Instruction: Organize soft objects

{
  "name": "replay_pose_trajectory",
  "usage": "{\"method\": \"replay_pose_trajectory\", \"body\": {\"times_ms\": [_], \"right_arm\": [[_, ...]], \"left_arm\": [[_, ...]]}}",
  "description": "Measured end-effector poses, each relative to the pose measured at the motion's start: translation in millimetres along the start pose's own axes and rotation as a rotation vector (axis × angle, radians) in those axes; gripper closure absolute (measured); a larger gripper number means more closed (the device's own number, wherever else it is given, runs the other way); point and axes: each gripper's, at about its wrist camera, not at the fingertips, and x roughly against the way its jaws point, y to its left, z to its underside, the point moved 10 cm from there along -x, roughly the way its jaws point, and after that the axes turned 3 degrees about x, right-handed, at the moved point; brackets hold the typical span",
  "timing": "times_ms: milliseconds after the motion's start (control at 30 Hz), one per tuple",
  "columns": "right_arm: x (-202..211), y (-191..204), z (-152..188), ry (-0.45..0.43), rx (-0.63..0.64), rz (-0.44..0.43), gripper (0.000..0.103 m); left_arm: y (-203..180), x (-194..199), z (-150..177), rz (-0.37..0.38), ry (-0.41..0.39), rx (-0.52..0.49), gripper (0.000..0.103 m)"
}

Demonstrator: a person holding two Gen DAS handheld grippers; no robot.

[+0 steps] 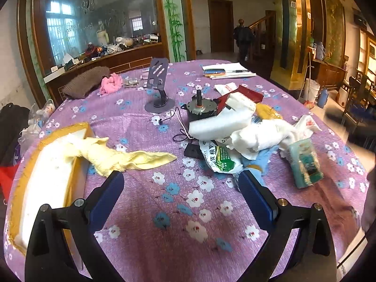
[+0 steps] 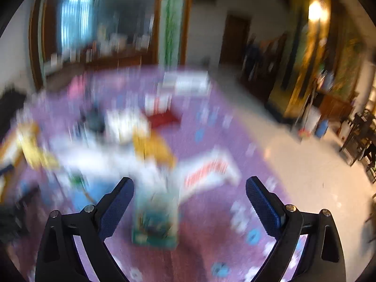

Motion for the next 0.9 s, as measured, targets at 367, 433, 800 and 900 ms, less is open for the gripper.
{"method": "replay_pose_trajectory", "body": {"times_ms": [367,433,800,900], "right_arm": [[-37.3,-11.6,-5.1,0.003,-0.108,-0.092,0.002],[-50.6,-18.0,-3.2,0.004,-0.121,-0.102,0.004],[-71.1,-42.1,9.8,0.041,-0.173,-0.173,0.004],[-72.2,-33.9,11.8,0.043,-0.147,-0.167,0.004]], "left_arm": [[70.0,9.8,-12.8,-0.031,0.013,0.152,0.004],[77.9,7.4,-12.0,-0.035,0.027,0.160,0.004],[16.7,-16.2,-8.8,0.113,0.063,-0.032,0.006],[7.8,-16.7,-18.9,0.168,0.049,-0.039,0.006]]}}
